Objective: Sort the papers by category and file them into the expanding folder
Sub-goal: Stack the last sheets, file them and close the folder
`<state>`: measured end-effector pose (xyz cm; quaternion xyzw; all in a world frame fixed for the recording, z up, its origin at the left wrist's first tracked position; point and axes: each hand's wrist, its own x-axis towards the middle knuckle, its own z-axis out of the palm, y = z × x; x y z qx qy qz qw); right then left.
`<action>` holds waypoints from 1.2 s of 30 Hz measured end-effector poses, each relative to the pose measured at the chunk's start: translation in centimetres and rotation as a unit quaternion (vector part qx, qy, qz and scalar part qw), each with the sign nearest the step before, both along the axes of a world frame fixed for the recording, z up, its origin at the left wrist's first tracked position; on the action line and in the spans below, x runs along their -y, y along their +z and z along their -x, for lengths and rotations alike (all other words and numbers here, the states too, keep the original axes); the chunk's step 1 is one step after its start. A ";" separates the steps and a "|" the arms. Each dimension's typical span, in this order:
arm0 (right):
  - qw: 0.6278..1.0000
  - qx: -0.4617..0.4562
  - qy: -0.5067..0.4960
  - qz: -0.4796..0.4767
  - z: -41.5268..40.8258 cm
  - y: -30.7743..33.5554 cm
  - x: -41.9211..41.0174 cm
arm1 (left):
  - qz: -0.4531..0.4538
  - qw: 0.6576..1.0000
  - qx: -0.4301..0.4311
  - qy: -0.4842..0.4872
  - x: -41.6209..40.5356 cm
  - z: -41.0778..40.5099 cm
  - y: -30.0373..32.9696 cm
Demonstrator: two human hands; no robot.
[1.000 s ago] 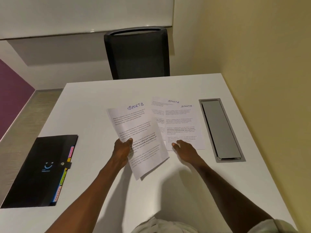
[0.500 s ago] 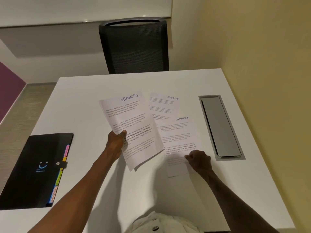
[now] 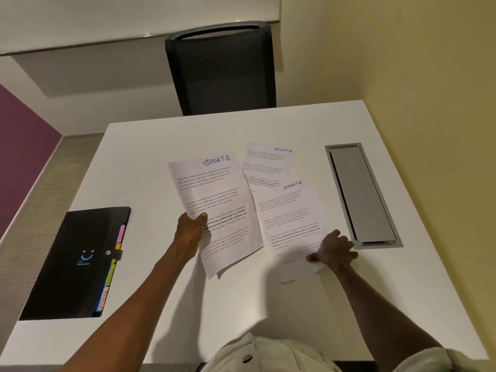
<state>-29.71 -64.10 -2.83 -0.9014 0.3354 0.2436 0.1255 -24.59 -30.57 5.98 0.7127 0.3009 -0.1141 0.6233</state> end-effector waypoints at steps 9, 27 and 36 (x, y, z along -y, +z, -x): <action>0.960 0.220 -0.097 -0.141 0.9 -0.6 1.9 | -0.132 0.989 0.044 -0.051 -1.1 0.9 0.2; 0.882 0.282 -0.059 -0.374 0.6 7.5 -1.2 | 0.114 0.992 0.044 0.010 3.2 1.6 2.0; 0.904 0.205 0.040 -0.374 -0.1 13.7 -0.7 | 0.267 0.955 0.030 -0.128 4.4 3.1 4.0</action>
